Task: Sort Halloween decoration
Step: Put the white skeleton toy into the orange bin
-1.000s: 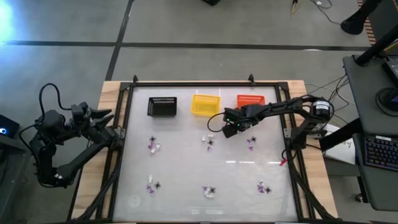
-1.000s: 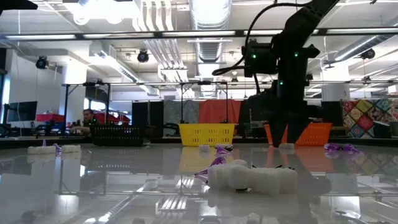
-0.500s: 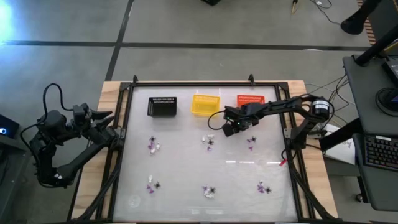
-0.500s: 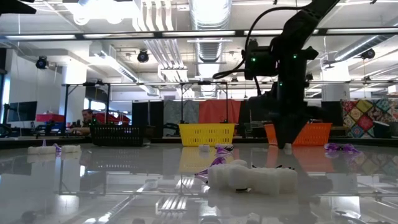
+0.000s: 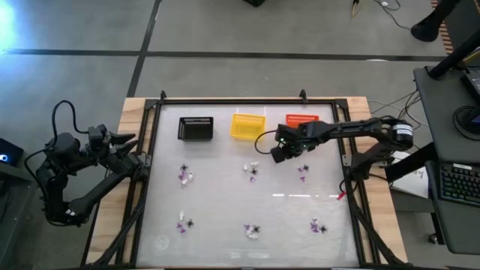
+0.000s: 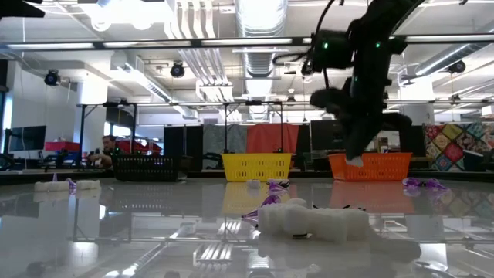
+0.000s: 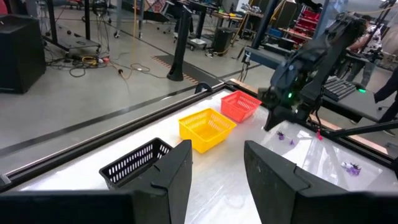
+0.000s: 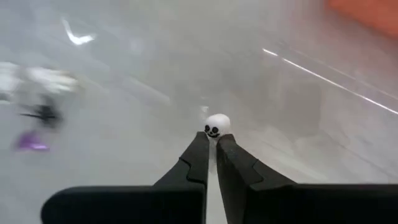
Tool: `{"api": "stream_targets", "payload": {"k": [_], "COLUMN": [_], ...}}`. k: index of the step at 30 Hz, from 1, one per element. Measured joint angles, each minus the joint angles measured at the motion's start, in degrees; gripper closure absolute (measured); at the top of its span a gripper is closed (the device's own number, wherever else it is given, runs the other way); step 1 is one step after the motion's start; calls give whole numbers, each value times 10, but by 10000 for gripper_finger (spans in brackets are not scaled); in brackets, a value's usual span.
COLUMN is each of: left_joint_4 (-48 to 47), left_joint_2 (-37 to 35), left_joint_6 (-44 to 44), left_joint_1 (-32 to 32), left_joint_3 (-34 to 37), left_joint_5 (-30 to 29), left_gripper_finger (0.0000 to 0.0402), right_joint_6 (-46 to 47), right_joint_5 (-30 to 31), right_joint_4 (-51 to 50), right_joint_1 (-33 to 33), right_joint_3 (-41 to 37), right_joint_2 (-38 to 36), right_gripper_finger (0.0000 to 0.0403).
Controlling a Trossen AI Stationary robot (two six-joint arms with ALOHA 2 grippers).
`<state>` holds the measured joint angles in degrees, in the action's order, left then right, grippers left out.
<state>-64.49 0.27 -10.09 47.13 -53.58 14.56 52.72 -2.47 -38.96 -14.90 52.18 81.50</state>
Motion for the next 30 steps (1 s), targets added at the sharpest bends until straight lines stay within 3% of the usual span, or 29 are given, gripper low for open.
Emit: {"api": "stream_targets", "payload": {"k": [7,14,20,25,30], "left_joint_4": [0,0,0,0,0], "left_joint_2": [0,0,0,0,0], "left_joint_6": [-4,-11,-26,-28,-29], "left_joint_1": [0,0,0,0,0], "left_joint_3": [0,0,0,0,0], "left_joint_5": [-1,-5,-6,-7,-7], "left_gripper_finger": [272,272,272,272,272], "right_joint_6": [6,-21,-56,-64,-100], "right_joint_5": [69,121,84,37,33], "right_joint_4": [-3,-26,-27,-22,-10], "right_joint_1": [-23,-102,-140,-128,-108], "right_joint_3": [0,1,1,1,1], "right_joint_2": [-109,-190,-195,-165,-129], "right_gripper_finger": [394,395,395,392,365]}}
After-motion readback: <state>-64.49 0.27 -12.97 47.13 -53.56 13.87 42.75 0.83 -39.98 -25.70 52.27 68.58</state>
